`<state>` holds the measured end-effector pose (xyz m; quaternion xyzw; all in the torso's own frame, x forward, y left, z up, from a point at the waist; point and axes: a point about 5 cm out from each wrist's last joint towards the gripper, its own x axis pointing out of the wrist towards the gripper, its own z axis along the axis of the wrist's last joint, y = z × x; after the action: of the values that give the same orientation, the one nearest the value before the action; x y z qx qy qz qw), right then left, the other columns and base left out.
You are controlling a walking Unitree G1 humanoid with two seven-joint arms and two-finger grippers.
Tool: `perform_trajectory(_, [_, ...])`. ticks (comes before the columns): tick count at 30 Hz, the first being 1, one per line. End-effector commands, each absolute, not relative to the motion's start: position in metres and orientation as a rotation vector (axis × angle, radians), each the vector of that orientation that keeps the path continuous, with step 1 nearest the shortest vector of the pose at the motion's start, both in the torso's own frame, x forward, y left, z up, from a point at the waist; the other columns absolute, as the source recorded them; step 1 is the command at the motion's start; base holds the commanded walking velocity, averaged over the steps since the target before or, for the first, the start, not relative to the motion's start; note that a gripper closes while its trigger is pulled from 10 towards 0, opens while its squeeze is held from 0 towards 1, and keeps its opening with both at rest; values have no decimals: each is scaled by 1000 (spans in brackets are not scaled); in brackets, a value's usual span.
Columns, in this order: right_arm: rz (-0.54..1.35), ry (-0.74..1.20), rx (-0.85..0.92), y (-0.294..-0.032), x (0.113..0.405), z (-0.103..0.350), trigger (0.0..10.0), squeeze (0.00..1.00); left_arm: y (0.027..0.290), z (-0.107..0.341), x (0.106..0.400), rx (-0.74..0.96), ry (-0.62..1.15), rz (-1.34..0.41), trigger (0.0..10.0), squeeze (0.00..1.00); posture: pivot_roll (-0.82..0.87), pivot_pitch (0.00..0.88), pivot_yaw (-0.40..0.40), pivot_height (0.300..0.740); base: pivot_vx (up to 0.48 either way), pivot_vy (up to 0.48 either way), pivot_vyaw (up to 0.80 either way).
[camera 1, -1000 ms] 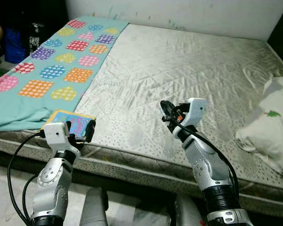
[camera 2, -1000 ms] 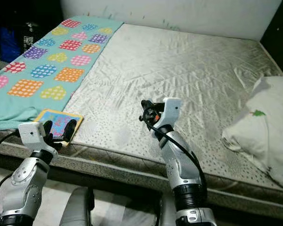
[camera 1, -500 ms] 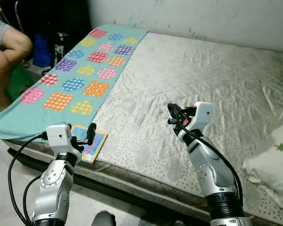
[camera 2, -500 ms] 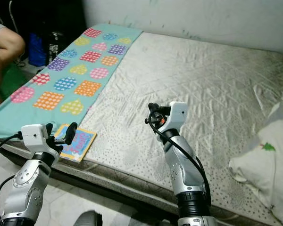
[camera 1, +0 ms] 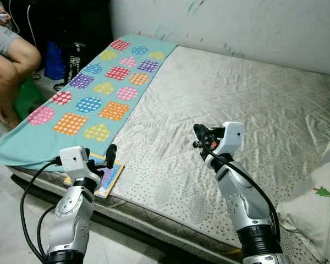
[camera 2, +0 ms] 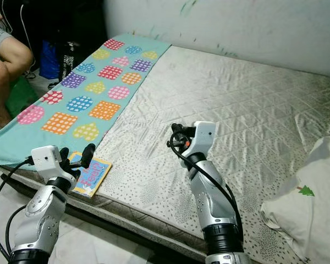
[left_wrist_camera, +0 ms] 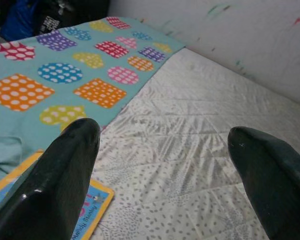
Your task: Clean up the room
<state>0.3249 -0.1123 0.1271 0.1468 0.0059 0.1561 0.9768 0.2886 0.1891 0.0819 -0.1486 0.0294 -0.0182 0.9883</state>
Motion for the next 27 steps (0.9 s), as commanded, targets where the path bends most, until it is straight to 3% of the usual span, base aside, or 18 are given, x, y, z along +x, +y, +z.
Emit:
perform_trajectory(1, [291, 34, 279, -115, 325, 123, 10000, 0, 187, 86, 289, -276, 49, -64, 10000, 0, 77, 48, -25, 740, 0, 0, 0])
perform_trajectory(15, [286, 70, 251, -115, 324, 117, 10000, 0, 179, 83, 289, -310, 73, -92, 10000, 0, 52, 66, -24, 740, 0, 0, -638])
perform_trajectory(27, [287, 102, 221, -119, 320, 111, 10000, 0, 173, 80, 294, -319, 90, -111, 10000, 0, 39, 61, -34, 740, 0, 420, -175])
